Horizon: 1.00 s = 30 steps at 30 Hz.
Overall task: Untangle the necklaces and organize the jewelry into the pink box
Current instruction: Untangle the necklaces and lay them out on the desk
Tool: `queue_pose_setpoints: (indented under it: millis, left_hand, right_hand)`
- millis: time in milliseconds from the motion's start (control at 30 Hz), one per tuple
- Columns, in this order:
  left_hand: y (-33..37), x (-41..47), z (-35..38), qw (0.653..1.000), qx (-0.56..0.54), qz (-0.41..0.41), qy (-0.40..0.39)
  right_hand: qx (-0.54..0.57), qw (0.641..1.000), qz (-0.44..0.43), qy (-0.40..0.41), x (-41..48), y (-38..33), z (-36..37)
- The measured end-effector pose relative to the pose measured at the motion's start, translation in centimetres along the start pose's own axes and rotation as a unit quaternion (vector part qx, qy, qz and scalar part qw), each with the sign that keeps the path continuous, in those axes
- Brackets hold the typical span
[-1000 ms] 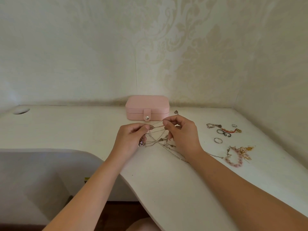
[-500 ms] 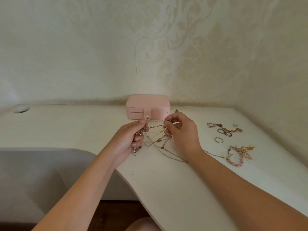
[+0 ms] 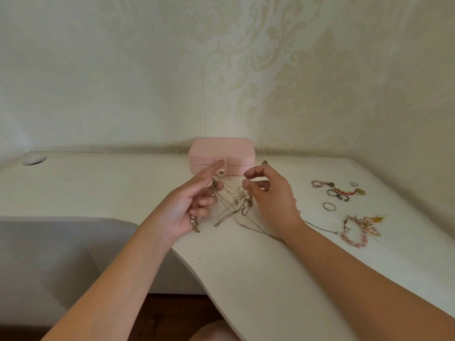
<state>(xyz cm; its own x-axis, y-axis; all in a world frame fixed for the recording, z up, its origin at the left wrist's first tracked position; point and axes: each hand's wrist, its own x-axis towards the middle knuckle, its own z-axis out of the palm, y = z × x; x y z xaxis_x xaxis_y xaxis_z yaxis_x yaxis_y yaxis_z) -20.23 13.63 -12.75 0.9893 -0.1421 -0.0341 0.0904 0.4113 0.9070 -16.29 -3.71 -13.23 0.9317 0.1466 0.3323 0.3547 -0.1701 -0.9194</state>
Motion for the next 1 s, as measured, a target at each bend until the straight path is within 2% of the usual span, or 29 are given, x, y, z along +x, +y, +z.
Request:
queue_pose_setpoints:
  millis: [100, 367, 500, 633, 800, 900, 1000]
  left_hand:
    - [0.0, 0.3, -0.4, 0.999, 0.003, 0.021, 0.026]
    - [2.3, 2.2, -4.3, 0.967, 0.195, 0.066, 0.153]
    - [2.8, 3.0, -5.3, 0.962, 0.201, 0.078, 0.166]
    - [2.5, 3.2, -5.4, 0.959, 0.217, 0.094, 0.156]
    - [2.3, 3.1, -5.6, 0.958, 0.226, 0.096, 0.146]
    - [2.3, 3.0, -5.6, 0.960, 0.223, 0.096, 0.138]
    - [2.2, 3.1, -5.8, 0.961, 0.223, 0.096, 0.130]
  right_hand:
    - [-0.019, 1.000, -0.012, -0.015, 0.0, -0.1, 0.0]
    - [-0.017, 0.982, 0.033, -0.183, -0.1, 0.0, 0.5]
    - [-0.059, 0.972, 0.037, -0.226, 0.0, 0.1, 1.0]
    - [-0.122, 0.966, 0.007, -0.228, -0.1, 0.1, 1.6]
    - [-0.133, 0.961, 0.030, -0.241, 0.2, -0.7, 1.4]
    - [-0.186, 0.951, 0.044, -0.242, 1.4, -1.6, 1.7]
    - [-0.253, 0.942, 0.021, -0.218, 2.4, -2.2, 3.4]
